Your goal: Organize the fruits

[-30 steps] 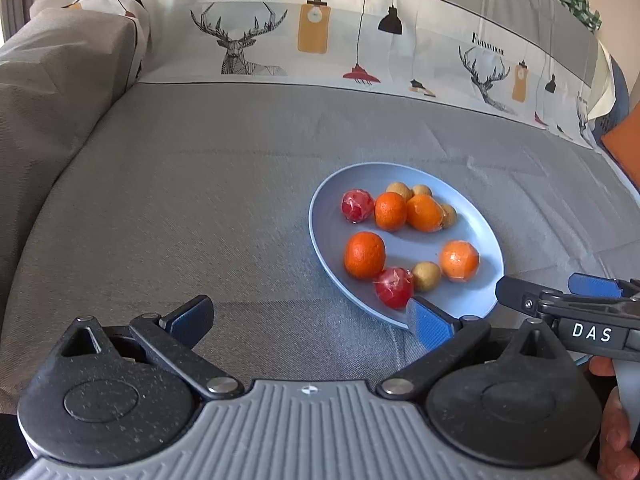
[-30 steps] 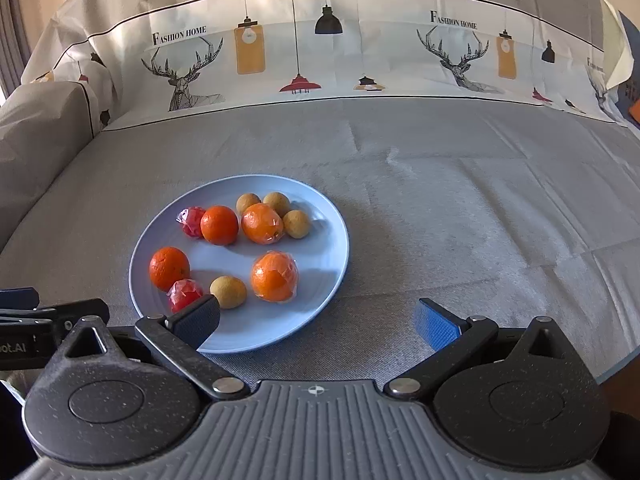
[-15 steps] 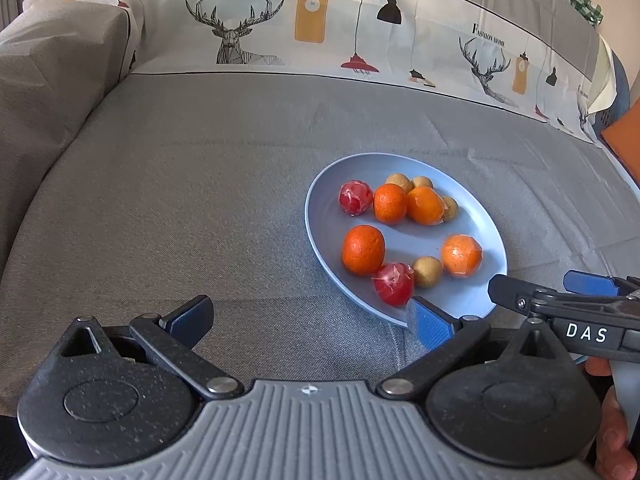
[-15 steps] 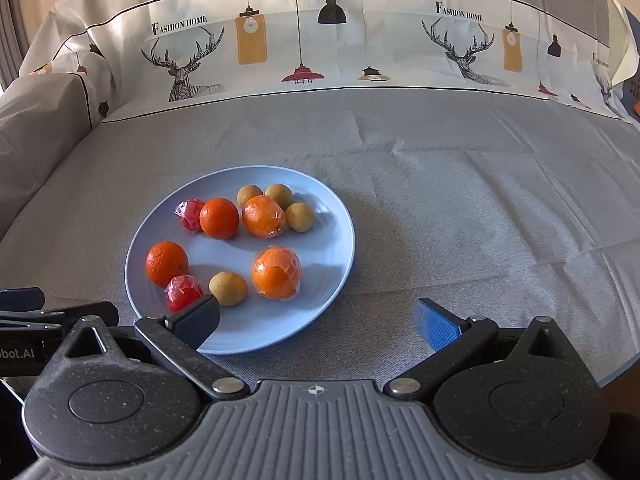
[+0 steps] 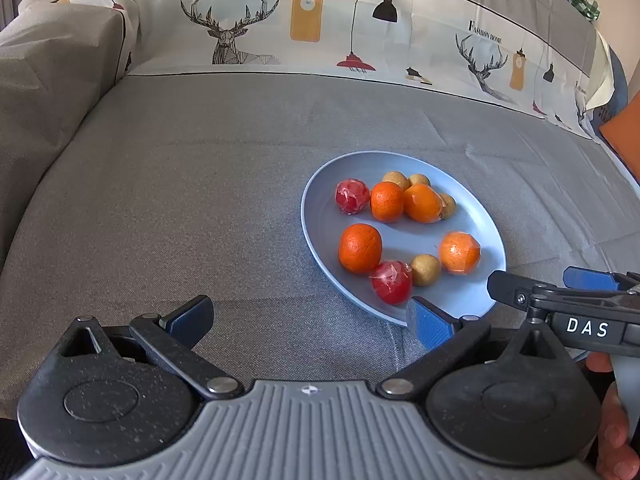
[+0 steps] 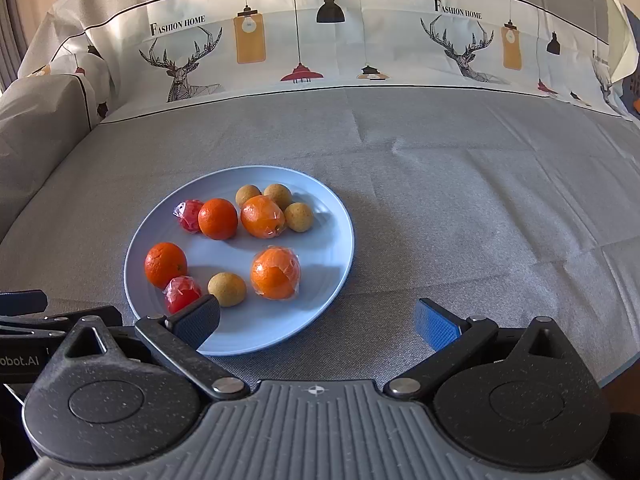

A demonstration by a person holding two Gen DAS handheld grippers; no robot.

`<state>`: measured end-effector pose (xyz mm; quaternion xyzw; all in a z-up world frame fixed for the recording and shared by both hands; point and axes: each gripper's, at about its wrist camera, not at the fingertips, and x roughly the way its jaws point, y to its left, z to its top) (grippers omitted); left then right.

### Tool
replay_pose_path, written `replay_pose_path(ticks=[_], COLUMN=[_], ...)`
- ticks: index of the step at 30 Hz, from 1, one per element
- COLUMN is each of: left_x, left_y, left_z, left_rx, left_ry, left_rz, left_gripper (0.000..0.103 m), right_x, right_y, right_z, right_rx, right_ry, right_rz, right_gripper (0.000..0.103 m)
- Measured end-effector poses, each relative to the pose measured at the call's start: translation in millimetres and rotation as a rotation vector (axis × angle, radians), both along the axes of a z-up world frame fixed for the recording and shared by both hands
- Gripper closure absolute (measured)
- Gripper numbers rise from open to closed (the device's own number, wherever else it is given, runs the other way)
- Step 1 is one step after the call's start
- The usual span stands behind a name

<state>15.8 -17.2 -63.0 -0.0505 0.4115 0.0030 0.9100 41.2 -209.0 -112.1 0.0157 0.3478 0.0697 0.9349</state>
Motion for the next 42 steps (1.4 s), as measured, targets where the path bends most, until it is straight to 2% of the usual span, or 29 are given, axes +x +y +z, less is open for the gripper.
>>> replay_pose_path(ticks=[33,42], left_x=[-0.4,1.2], left_y=[-3.4,-6.6], left_z=[-1.1,-1.6], left_rx=[0.013,0.001], left_ry=[-0.015,-0.037], left_rz=[-0.026,-0.051], left_gripper=[0.001,0.000], right_x=[0.8,4.0], right_y=[0.7,-0.6], right_z=[-0.6,0.3], right_rx=[0.001,0.028], right_ry=[0.002,-0.001], right_rz=[-0.002,-0.011], right_gripper=[0.001,0.001])
